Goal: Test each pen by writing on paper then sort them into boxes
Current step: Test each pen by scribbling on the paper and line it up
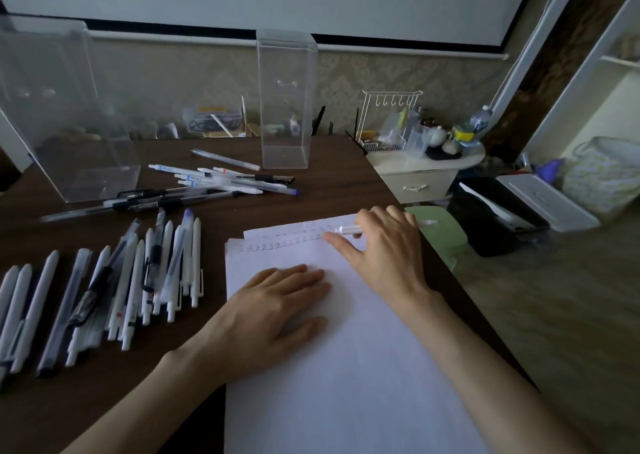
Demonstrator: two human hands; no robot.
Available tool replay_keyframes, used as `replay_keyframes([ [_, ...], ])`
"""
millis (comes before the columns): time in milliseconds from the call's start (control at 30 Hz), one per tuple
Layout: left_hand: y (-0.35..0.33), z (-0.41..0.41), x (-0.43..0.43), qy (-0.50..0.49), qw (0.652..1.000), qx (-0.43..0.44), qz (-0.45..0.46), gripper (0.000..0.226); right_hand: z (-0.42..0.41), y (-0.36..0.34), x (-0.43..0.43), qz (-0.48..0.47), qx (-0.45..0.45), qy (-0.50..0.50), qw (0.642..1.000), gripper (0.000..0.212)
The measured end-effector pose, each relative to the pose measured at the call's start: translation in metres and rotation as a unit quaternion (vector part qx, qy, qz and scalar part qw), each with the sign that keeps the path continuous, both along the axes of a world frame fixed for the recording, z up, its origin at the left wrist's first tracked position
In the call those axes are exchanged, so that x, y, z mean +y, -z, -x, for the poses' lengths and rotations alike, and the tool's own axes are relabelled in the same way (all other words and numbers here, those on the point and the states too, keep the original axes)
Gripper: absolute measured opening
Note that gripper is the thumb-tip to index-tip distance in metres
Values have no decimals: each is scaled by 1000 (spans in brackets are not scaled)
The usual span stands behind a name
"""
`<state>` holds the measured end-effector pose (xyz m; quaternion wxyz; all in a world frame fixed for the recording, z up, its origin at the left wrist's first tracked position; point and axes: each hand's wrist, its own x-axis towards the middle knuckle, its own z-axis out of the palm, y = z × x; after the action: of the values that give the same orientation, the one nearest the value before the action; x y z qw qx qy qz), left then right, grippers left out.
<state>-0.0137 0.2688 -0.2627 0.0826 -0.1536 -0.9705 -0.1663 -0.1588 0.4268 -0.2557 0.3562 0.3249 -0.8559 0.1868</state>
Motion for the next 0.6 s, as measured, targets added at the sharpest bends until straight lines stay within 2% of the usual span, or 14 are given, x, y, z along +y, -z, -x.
replay_keyframes([
  [100, -8, 1, 2, -20, 999, 26, 17, 47, 5, -12, 5, 120, -26, -94, 988, 33],
  [167, -12, 7, 8, -31, 998, 45, 18, 44, 7, -23, 12, 224, -89, -121, 963, 33],
  [233, -18, 18, 18, -35, 998, 50, 21, 47, 8, -28, 19, 312, -186, -110, 925, 43],
  [300, -21, 31, 31, -31, 999, 12, 30, 56, 10, -28, 24, 346, -293, -84, 887, 56],
  [367, -15, 44, 40, -37, 998, -32, 45, 63, 14, -27, 25, 376, -403, -75, 831, 61],
  [433, -8, 51, 43, -43, 997, -36, 56, 65, 15, -26, 21, 379, -450, -97, 802, 44],
  [500, -4, 54, 44, -47, 996, -31, 64, 67, 19, -21, 14, 326, -438, -121, 829, 18],
  [533, -4, 55, 44, -47, 996, -34, 68, 68, 22, -18, 10, 295, -437, -133, 840, 17],
  [600, -4, 54, 44, -41, 996, -30, 66, 68, 28, -15, 0, 257, -466, -144, 835, 23],
])
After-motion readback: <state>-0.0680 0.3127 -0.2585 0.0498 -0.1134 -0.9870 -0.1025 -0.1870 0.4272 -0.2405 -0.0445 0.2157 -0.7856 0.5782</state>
